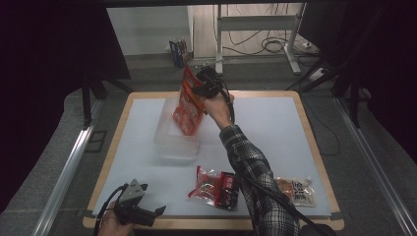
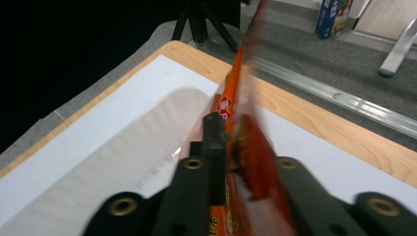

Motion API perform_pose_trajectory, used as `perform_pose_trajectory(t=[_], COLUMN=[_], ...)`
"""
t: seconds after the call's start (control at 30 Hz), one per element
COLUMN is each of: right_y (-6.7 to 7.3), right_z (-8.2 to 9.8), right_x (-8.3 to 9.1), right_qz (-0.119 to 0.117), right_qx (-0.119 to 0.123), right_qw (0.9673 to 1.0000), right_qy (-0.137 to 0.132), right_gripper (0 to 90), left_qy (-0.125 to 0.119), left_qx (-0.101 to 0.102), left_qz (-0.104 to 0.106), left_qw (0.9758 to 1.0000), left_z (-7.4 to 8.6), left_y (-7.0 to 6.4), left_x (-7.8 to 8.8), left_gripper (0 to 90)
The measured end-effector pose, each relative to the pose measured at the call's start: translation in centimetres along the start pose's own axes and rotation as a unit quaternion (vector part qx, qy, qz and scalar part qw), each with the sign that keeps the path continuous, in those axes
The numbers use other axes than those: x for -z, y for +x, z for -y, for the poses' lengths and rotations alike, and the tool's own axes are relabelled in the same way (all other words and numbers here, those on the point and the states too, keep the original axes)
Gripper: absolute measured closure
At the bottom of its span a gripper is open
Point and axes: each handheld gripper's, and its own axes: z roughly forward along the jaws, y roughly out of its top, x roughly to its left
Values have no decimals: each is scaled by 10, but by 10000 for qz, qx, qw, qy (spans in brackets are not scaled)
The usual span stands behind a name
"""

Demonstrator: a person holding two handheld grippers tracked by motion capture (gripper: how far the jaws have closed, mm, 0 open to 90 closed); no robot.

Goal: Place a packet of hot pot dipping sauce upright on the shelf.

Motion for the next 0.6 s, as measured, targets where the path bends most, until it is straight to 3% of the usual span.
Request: perform_pose_trajectory(t=[0.17,0.27,0.3,0.4,0.6], right_y=[-5,-5,-5,-3,-2], right_z=[1,2,4,4,6], right_x=[0,-2,-3,-4,0], right_qz=[55,100,81,160,161], right_qx=[171,207,261,491,825], right_qw=[9998,9997,9996,9986,9963], right_qy=[73,85,78,91,168], right_gripper=[523,460,368,248,129], left_qy=[-9,-16,-17,-13,-4], left_qx=[25,43,59,71,60], left_qz=[7,5,7,13,8], left_qw=[10000,10000,10000,10000,10000], left_z=[0,0,0,0,0], left_y=[0,1,1,1,1], left_x=[0,0,0,0,0], left_gripper=[0,0,0,1,1])
